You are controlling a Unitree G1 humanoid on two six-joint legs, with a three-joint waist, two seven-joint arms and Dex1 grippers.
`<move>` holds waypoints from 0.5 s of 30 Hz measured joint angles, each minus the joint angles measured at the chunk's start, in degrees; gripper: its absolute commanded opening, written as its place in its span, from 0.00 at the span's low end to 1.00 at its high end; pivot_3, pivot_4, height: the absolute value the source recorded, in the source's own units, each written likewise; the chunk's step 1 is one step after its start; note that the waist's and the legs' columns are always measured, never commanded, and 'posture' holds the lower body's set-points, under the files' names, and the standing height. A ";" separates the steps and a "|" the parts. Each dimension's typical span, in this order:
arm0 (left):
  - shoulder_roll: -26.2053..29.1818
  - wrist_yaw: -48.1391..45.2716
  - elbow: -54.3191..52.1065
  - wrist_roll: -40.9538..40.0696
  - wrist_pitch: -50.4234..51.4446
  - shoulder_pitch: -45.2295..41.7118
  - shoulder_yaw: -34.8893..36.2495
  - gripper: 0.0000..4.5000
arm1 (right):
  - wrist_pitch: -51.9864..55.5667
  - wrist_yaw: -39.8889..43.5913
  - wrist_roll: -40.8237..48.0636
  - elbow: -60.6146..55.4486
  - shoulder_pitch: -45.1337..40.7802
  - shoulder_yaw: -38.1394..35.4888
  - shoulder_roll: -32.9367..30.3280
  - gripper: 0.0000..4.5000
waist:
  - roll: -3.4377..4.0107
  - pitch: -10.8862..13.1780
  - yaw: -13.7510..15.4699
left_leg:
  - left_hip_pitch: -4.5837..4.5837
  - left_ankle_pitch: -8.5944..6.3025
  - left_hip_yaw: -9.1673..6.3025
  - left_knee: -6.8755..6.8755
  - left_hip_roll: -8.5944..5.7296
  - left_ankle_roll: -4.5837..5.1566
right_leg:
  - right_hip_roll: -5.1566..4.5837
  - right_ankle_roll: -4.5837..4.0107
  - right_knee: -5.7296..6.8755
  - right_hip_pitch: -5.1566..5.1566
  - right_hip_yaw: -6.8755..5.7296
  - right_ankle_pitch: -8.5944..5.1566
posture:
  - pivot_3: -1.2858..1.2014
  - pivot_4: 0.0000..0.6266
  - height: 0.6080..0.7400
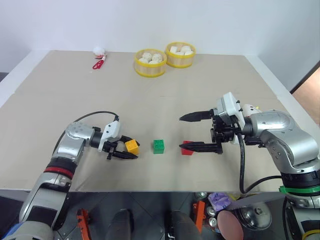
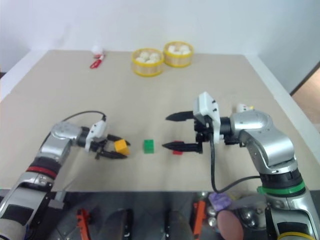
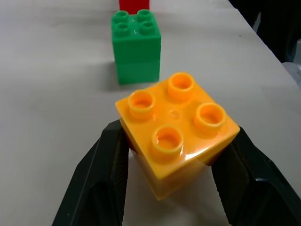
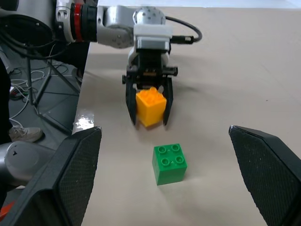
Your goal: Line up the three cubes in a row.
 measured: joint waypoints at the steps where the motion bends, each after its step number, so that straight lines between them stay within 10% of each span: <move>1: -0.17 -0.05 0.88 0.07 -0.91 -0.60 -0.21 0.42 | 0.03 -0.04 0.07 -0.25 0.17 -0.04 -0.09 1.00 | 0.00 0.00 0.00 | 0.00 0.00 0.00 0.00 0.00 0.00 | 0.00 0.00 0.00 0.00 0.00 0.00 | 0.52 0.24 1.00; 15: 1.13 -0.30 10.49 -3.31 -8.64 -5.99 -8.83 0.42 | 1.22 -2.22 1.26 -2.03 1.51 -0.46 -1.30 1.00 | 0.00 0.00 -0.01 | 0.00 0.00 -0.01 -0.01 0.02 0.00 | 0.03 -0.01 0.04 -0.01 0.02 -0.01 | 0.52 0.24 1.00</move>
